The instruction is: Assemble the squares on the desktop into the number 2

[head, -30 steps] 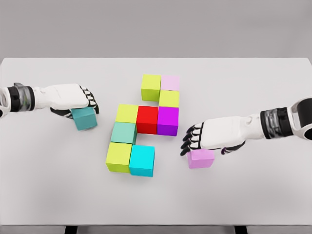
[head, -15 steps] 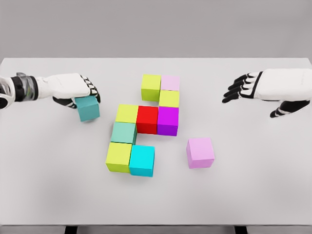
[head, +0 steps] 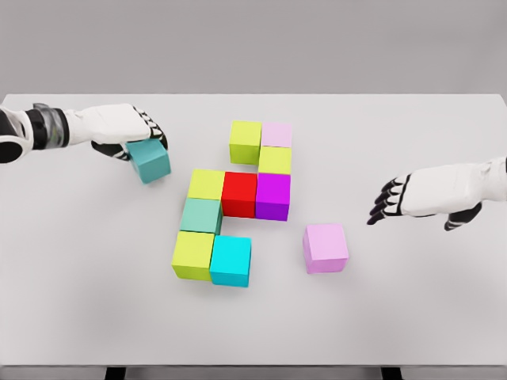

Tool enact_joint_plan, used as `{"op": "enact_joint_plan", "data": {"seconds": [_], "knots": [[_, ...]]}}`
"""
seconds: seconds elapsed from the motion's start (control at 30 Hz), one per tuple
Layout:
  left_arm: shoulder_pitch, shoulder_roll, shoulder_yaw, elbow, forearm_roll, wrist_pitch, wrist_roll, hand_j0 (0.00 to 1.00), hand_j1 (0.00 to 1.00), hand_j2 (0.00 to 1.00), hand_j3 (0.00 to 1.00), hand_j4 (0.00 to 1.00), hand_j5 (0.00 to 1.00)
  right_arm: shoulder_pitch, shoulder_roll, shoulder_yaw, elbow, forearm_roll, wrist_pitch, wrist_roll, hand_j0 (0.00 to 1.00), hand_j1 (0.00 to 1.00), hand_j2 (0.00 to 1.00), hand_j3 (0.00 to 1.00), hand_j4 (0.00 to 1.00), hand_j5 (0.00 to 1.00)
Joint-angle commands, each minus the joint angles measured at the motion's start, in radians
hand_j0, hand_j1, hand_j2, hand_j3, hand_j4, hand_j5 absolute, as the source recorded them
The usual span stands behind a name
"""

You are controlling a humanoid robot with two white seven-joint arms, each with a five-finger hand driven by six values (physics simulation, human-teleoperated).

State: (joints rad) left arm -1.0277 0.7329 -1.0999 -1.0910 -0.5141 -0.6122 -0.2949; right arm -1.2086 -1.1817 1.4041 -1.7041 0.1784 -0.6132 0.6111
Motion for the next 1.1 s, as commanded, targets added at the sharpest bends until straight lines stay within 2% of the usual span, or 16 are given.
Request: {"op": "enact_joint_plan", "data": {"seconds": [0.0,0.47,0.53,0.6,0.63,0.77,0.97,1.07], "knots": [[-0.002,-0.018,0.002,0.031,0.005,0.001,0.0,0.69,0.69,0.69,0.69,0.69,0.69,0.001,0.004,0.016,-0.023,0.007,0.002,0.0,0.99,0.99,0.99,0.99,0.99,0.99],[-0.072,-0.099,0.003,0.175,0.005,0.001,0.0,0.72,0.72,0.72,0.72,0.72,0.72,0.001,0.014,0.024,-0.017,0.047,0.002,0.0,0.98,0.98,0.98,0.98,0.98,0.98],[-0.077,-0.11,0.003,0.187,0.005,0.001,0.0,0.76,0.76,0.76,0.76,0.76,0.76,0.001,0.036,0.035,-0.017,0.058,0.002,0.0,0.98,0.98,0.98,0.98,0.98,0.98],[-0.081,-0.121,0.003,0.214,0.005,0.001,0.0,0.87,0.87,0.87,0.87,0.87,0.87,0.001,0.062,0.055,-0.015,0.081,0.002,0.0,0.98,0.98,0.98,0.98,0.98,0.98],[-0.083,-0.127,0.003,0.229,0.005,0.001,0.0,1.0,1.0,1.0,1.0,1.0,1.0,0.001,0.065,0.058,-0.008,0.082,0.002,0.0,0.98,0.98,0.98,0.98,0.98,0.98],[-0.087,-0.122,0.023,0.233,0.009,0.001,0.002,1.0,1.0,1.0,1.0,1.0,1.0,0.001,0.089,0.059,0.044,0.085,0.002,0.0,0.98,0.98,0.98,0.98,0.98,0.98],[-0.089,0.031,0.023,0.166,0.054,0.001,0.002,1.0,1.0,1.0,1.0,1.0,1.0,0.003,0.122,0.059,0.06,0.093,0.002,0.0,0.98,0.98,0.98,0.98,0.98,0.98],[-0.086,0.08,0.021,0.134,0.06,0.001,0.002,1.0,1.0,1.0,1.0,1.0,1.0,0.008,0.137,0.059,0.066,0.096,0.002,0.0,0.98,0.98,0.98,0.98,0.98,0.98]]}}
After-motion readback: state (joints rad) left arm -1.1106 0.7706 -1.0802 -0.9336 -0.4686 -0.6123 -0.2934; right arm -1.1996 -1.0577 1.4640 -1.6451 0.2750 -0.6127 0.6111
